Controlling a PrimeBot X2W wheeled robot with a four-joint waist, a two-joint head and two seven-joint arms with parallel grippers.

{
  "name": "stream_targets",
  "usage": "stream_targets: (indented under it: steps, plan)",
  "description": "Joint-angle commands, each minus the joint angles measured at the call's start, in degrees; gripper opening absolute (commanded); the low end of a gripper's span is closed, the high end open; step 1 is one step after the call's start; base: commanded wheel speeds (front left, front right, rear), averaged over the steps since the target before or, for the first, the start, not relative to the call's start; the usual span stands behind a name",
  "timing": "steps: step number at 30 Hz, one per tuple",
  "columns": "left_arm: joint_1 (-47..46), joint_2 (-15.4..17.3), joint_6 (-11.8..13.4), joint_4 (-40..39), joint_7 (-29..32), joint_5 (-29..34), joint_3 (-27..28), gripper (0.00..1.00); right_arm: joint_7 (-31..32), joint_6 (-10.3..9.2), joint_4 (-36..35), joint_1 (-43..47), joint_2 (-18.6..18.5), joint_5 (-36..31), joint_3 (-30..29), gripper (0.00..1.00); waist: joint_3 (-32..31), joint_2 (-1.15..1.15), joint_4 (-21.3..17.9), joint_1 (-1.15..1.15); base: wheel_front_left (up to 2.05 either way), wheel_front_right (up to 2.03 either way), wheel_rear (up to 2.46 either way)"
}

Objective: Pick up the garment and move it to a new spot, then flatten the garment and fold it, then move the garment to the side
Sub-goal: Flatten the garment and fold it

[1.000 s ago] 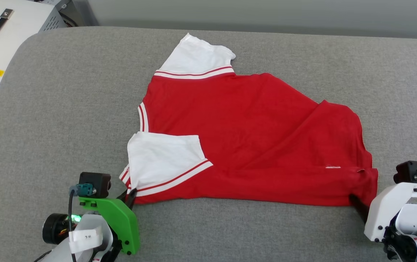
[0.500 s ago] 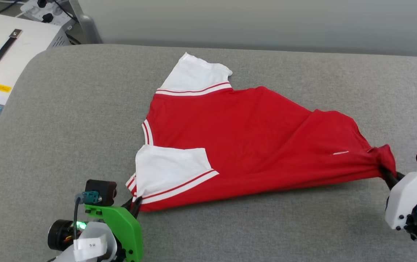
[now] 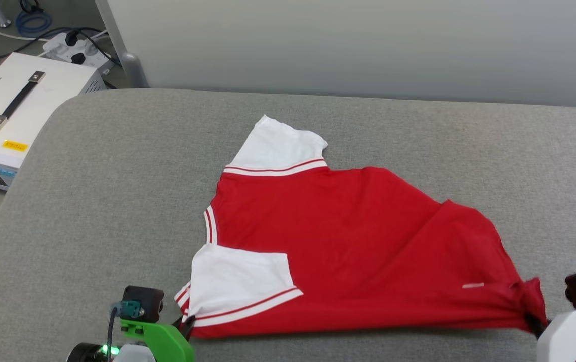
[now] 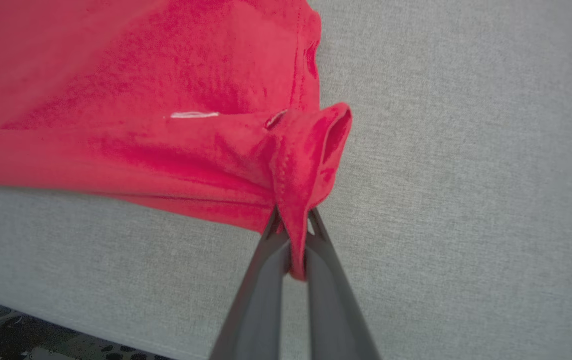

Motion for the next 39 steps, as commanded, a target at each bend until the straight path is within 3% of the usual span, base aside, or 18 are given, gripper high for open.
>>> stream_targets:
  steps: [1, 4, 14, 29, 30, 31, 32, 39]
  plan:
    - [1.12, 0.79, 0.46, 0.04, 0.34, -0.56, -0.03, 0.0, 1.03, -0.05, -0.04, 1.75, 0.34, 0.47, -0.16, 0.0, -0.79, 0.0, -0.04, 0.0, 0.0, 0.0, 0.0]
    - [1.73, 1.3, 0.65, -0.15, 1.48, -0.69, -0.57, 0.0, 2.56, -0.05, 0.93, 4.02, 2.24, 2.01, -0.09, 0.0, -1.49, 0.0, -0.07, 0.0, 0.0, 0.0, 0.0]
    - [2.93, 1.58, 1.03, 0.51, 4.78, -1.12, -2.58, 0.0, 1.05, -0.05, 9.16, 4.96, 2.8, 2.94, 1.74, 0.0, -2.0, 0.0, 0.38, 0.0, 0.0, 0.0, 0.0]
    - [3.56, 2.14, 1.74, 0.41, 8.04, -1.58, -4.14, 0.0, 1.46, -0.05, 13.98, 5.76, 3.5, 3.84, 3.26, 0.0, -2.17, 0.0, 1.79, 0.0, 0.0, 0.0, 0.0]
    - [3.5, 2.07, 1.64, 0.41, 8.0, -1.55, -4.23, 0.28, 1.07, -0.05, 13.92, 5.51, 3.5, 3.69, 3.13, 0.27, -2.17, 0.0, 1.8, 0.0, 0.0, 0.0, 0.0]
    - [3.29, 2.04, 1.66, 0.33, 7.58, -1.23, -4.22, 0.93, 0.62, -0.05, 13.81, 5.18, 3.58, 3.65, 2.96, 1.0, -2.14, 0.0, 1.79, 0.0, 0.0, 0.0, 0.0]
    - [3.09, 1.98, 1.79, 0.3, 7.16, -1.01, -4.09, 1.0, 0.38, -0.05, 13.63, 4.89, 3.74, 3.87, 2.9, 1.0, -2.13, 0.0, 1.77, 0.0, 0.0, 0.0, 0.0]
    - [-0.59, 0.98, 1.54, -1.9, -3.09, 2.35, -0.85, 1.0, -3.53, -0.05, 5.61, 0.75, 2.95, 6.81, 0.71, 1.0, -2.17, 0.0, 1.4, 0.0, 0.0, 0.0, 0.0]
